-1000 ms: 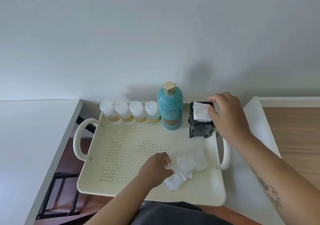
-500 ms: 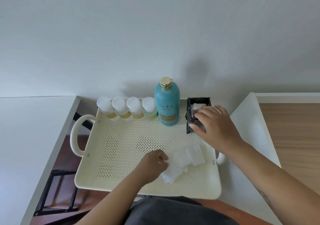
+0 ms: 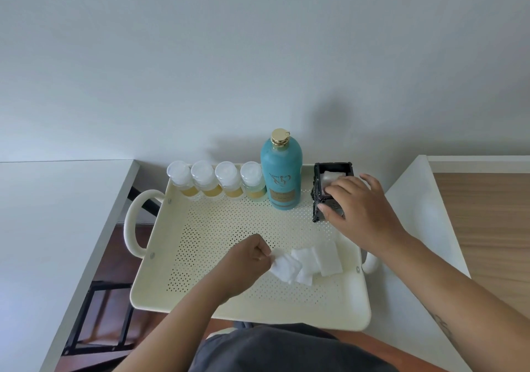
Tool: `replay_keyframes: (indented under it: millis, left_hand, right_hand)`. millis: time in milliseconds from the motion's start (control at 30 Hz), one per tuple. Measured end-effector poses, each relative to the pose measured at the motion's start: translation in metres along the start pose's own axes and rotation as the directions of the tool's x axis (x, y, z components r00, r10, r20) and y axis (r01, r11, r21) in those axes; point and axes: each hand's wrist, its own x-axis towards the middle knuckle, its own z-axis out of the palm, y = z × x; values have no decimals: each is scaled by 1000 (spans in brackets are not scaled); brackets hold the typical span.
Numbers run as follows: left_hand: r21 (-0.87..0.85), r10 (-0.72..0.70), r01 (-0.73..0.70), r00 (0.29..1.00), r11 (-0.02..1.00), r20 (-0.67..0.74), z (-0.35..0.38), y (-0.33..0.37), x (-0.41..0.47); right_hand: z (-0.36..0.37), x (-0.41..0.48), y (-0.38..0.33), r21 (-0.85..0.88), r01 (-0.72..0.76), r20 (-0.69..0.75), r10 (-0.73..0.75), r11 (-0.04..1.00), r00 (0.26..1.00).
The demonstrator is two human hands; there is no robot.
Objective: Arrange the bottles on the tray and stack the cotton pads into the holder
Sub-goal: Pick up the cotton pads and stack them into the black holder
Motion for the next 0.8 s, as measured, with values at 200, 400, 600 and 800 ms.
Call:
replay_keyframes:
  millis: [200,400,600,800]
  left_hand:
    - [-170,71,-78,996,982,-47,-8,17,-5]
    - [-260,141,-151,988,954,-58,-15,32,-4]
    - [-280,184,-199,980,939,-77,-16,43,-3]
    - [-325,189,-247,962,913,-199,-16,49,-3]
  right_hand:
    - [-10,-28,-25,171,5,-214,33,985,976]
    - [-7,-50,-53,640,-371,269,257,673,928]
    - [-7,-43,-56,774,-468,339,346,426,875]
    - [-20,-33,-49,779,-463,256,460,423,850]
